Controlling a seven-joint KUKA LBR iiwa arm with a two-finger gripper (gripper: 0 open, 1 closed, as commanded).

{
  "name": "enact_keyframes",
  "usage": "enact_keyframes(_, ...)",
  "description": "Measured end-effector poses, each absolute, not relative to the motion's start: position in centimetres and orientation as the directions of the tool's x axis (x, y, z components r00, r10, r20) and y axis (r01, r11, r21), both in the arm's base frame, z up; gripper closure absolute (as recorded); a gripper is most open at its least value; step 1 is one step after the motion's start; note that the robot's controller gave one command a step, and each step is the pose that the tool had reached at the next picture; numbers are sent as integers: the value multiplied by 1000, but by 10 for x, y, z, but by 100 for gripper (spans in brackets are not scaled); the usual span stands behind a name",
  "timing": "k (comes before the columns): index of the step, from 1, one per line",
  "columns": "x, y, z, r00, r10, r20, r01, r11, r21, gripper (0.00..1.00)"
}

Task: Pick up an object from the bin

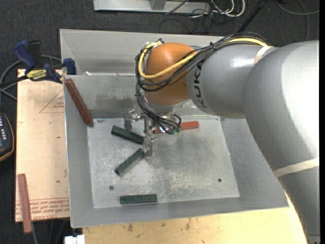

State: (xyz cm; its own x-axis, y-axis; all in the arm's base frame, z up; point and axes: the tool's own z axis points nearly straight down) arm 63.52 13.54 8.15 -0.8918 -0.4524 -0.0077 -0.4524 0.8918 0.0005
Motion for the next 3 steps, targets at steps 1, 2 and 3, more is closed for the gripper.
enact_keyframes(1,635,133,81,-893,-449,-4,-449,893,1,100)
enact_keyframes(2,627,172,107,-977,-213,-6,-213,977,3,100)
enact_keyframes(3,618,176,267,-972,-235,-13,-235,972,1,100)
